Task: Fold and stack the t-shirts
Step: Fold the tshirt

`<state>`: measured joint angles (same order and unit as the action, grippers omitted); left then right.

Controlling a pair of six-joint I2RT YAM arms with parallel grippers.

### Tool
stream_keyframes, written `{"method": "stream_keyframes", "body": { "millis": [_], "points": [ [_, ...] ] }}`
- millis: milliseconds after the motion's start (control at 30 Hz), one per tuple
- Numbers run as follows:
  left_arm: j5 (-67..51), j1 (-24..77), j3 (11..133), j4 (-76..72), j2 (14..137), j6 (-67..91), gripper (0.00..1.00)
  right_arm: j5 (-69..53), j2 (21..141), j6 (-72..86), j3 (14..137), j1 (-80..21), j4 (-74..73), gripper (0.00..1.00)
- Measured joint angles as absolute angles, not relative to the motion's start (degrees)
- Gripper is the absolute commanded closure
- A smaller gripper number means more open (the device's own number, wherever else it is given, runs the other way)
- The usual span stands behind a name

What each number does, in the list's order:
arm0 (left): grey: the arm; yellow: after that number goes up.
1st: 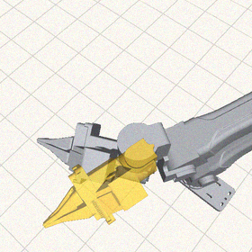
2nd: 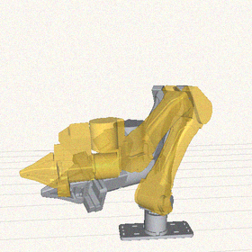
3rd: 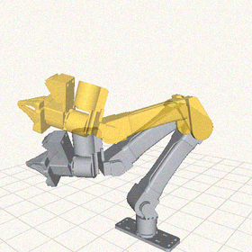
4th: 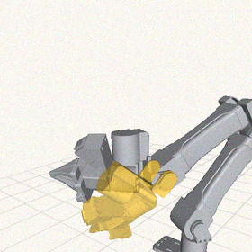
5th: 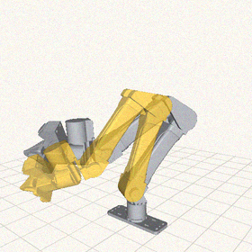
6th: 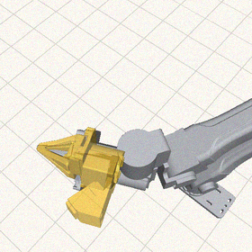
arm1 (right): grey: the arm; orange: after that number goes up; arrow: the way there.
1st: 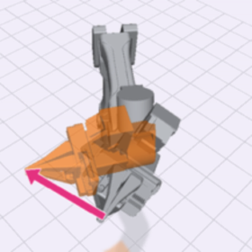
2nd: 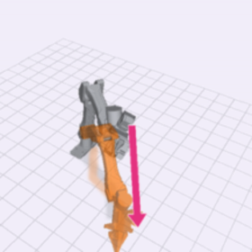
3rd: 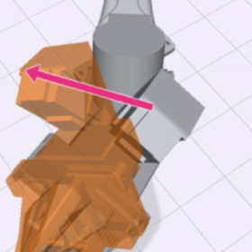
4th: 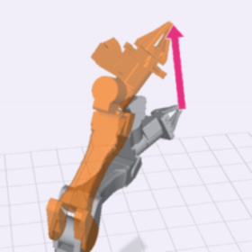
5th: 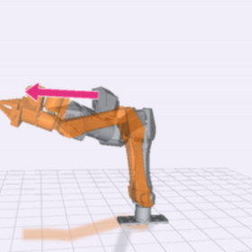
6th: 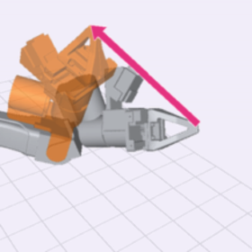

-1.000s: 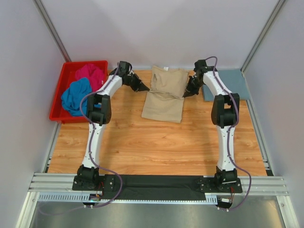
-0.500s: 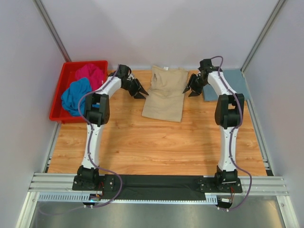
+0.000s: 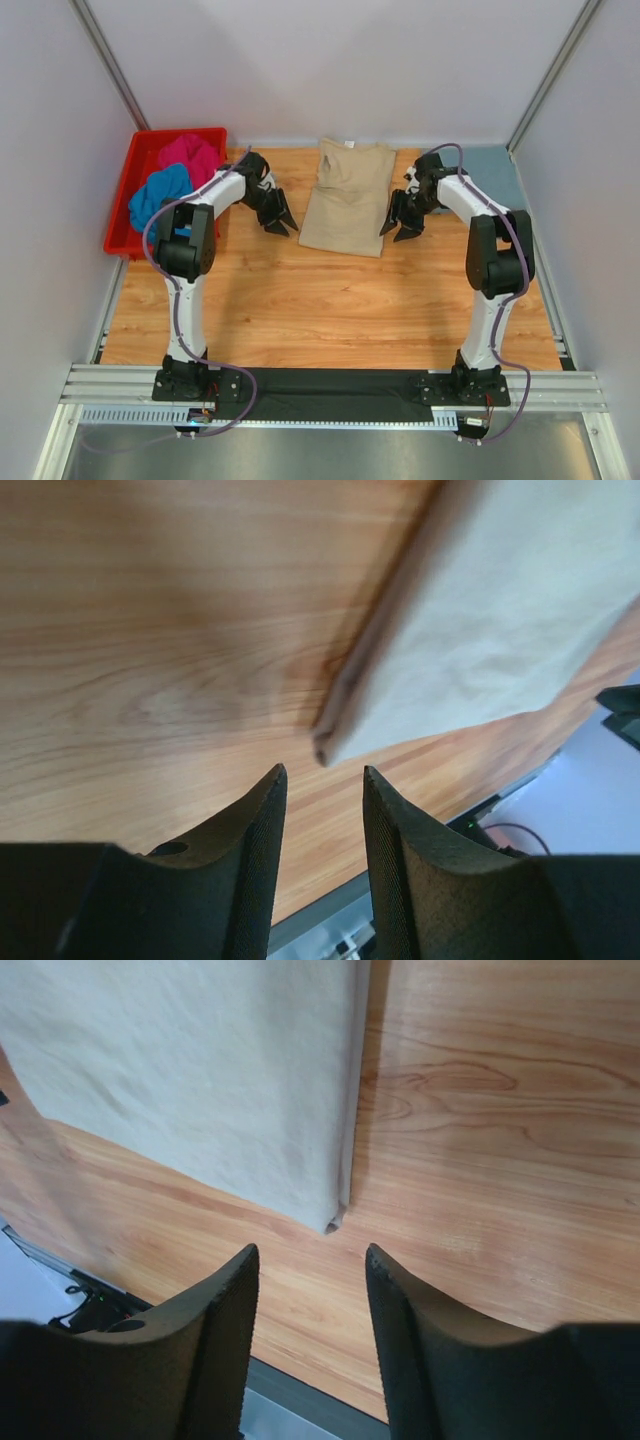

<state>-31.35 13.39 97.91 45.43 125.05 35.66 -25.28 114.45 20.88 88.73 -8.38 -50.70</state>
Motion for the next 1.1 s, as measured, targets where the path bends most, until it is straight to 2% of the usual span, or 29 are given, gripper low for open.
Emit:
{"method": "stream_keyframes", "body": {
  "millis": [67,200,567,700,767,800,833,867,900,933,1100],
  "points": [
    [-31.20,13.61,94.65,45.04,125.03,35.18,0.56,-25.96,115.24,19.66,88.03,-8.45,-50.68,0.56],
    [-32.69,13.98,90.08,44.05,125.08,35.20,0.56,-26.83,116.60,18.31,87.68,-8.49,-49.84,0.55],
    [-35.11,14.87,89.97,38.39,125.08,35.40,0.53,-27.99,116.99,18.13,82.02,-10.50,-46.13,0.55],
    [-35.31,14.92,91.53,38.33,125.84,35.38,0.55,-28.01,117.03,18.17,81.01,-10.74,-45.50,0.62],
    [-35.35,14.98,92.23,38.20,126.54,35.35,0.61,-28.05,117.03,18.24,80.40,-10.74,-44.51,0.68],
    [-35.38,15.03,92.38,38.04,126.89,35.38,0.76,-28.12,117.03,18.33,79.85,-10.74,-43.88,0.74],
    [-35.46,15.09,92.42,37.98,127.26,35.55,0.84,-28.21,117.03,18.35,79.31,-10.74,-43.29,0.94],
    [-35.51,15.16,92.42,37.93,127.55,35.29,0.90,-28.69,117.03,18.46,78.61,-10.72,-42.78,1.00],
    [-35.64,15.38,92.40,37.85,127.90,35.27,0.97,-28.71,117.03,18.61,78.06,-10.70,-42.46,1.00],
    [-35.70,15.68,92.38,37.87,128.11,35.11,1.00,-28.97,117.12,18.70,77.60,-10.70,-42.33,1.00],
    [-35.66,18.00,89.47,36.93,126.67,35.07,1.00,-29.82,115.22,18.74,74.11,-10.35,-39.83,1.00]
  ]
}}
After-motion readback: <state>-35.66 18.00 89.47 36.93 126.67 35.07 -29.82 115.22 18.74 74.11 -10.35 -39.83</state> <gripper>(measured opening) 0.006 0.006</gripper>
